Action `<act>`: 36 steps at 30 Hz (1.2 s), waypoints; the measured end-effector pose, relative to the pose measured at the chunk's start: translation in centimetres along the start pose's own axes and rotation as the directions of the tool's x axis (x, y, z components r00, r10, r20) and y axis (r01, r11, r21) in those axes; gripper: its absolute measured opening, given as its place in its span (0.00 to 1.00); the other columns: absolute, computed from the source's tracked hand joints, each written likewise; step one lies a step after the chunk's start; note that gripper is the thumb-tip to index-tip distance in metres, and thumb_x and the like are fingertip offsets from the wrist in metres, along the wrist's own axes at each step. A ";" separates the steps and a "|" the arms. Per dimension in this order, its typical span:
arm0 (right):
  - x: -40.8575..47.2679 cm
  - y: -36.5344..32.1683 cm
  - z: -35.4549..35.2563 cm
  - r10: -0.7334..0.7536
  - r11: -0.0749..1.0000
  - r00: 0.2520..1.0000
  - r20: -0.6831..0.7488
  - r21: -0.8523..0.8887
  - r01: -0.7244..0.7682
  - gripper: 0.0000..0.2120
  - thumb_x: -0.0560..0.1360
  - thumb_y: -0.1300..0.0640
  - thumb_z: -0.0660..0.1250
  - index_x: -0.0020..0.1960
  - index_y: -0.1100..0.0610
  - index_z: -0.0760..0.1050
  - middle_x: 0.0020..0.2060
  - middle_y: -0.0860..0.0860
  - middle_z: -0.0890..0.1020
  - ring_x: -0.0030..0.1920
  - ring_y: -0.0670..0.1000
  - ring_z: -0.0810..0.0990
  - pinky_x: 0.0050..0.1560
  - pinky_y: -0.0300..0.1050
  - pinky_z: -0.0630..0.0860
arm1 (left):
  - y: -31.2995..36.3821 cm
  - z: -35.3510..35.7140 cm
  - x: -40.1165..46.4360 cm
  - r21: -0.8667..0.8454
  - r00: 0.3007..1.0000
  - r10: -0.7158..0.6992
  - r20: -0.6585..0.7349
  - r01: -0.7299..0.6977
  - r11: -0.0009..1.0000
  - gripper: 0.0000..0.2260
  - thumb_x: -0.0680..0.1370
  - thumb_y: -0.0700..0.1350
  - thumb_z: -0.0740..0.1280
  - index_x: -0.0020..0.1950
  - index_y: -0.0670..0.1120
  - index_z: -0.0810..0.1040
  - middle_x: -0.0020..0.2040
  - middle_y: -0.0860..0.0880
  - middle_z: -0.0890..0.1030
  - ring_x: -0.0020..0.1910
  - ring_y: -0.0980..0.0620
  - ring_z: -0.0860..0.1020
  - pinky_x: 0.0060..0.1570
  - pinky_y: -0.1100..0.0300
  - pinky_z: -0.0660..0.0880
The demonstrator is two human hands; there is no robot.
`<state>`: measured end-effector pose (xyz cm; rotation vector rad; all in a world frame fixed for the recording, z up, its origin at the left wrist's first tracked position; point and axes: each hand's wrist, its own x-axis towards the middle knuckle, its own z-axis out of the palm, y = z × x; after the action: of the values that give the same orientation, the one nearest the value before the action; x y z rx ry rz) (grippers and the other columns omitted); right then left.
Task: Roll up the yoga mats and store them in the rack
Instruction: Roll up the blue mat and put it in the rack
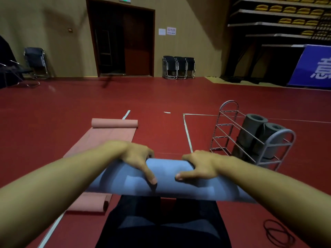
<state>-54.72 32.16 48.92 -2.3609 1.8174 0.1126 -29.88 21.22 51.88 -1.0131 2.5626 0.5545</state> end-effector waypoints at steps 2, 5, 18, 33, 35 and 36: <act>0.1 -0.3 1.7 0.004 0.996 0.997 0.081 0.094 -0.012 0.34 0.69 0.21 0.63 0.54 0.51 0.77 0.48 0.51 0.84 0.47 0.55 0.81 0.51 0.52 0.78 | -0.4 1.9 0.8 -0.037 0.997 -0.025 0.068 0.027 0.999 0.35 0.54 0.71 0.82 0.54 0.56 0.78 0.49 0.58 0.85 0.47 0.55 0.85 0.52 0.51 0.83; 0.3 -0.6 3.5 0.027 0.984 0.983 0.182 0.170 -0.059 0.32 0.69 0.22 0.65 0.55 0.49 0.77 0.47 0.47 0.82 0.47 0.51 0.80 0.49 0.49 0.76 | -0.7 4.1 1.7 -0.069 0.988 -0.060 0.142 0.071 0.995 0.38 0.51 0.71 0.82 0.56 0.58 0.77 0.51 0.59 0.84 0.49 0.55 0.85 0.55 0.51 0.83; 0.7 0.7 7.0 0.162 0.895 0.939 0.303 0.355 -0.269 0.36 0.69 0.24 0.68 0.66 0.48 0.69 0.54 0.47 0.79 0.54 0.49 0.78 0.58 0.49 0.74 | -0.8 6.4 2.6 -0.089 0.974 -0.097 0.205 0.118 0.989 0.43 0.57 0.72 0.80 0.67 0.61 0.71 0.57 0.59 0.80 0.56 0.53 0.82 0.63 0.49 0.78; 1.9 0.8 6.3 0.206 0.921 0.957 0.205 0.290 -0.261 0.30 0.74 0.25 0.61 0.66 0.44 0.64 0.55 0.50 0.80 0.53 0.53 0.79 0.60 0.54 0.75 | 0.0 5.6 4.1 -0.051 0.998 0.012 0.059 -0.009 0.999 0.40 0.67 0.66 0.79 0.75 0.57 0.68 0.64 0.53 0.76 0.61 0.49 0.76 0.67 0.50 0.73; 2.1 0.8 6.4 0.210 0.936 0.957 0.199 0.242 -0.256 0.26 0.75 0.24 0.57 0.61 0.42 0.64 0.52 0.52 0.83 0.51 0.54 0.80 0.59 0.57 0.77 | 0.1 5.4 4.3 -0.073 0.999 -0.007 0.052 0.011 0.997 0.36 0.68 0.64 0.79 0.71 0.60 0.67 0.62 0.55 0.78 0.60 0.50 0.77 0.65 0.52 0.73; 2.1 0.7 6.6 0.217 0.936 0.957 0.191 0.238 -0.260 0.25 0.76 0.25 0.56 0.60 0.43 0.66 0.52 0.52 0.83 0.51 0.54 0.81 0.59 0.58 0.77 | 0.1 5.3 4.4 -0.079 0.998 -0.012 0.055 0.016 0.997 0.34 0.69 0.63 0.79 0.69 0.59 0.68 0.62 0.55 0.78 0.60 0.50 0.77 0.64 0.52 0.73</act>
<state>-54.63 31.06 42.05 -1.8915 1.9019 0.0850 -32.13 21.26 45.38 -1.0265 2.5020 0.6754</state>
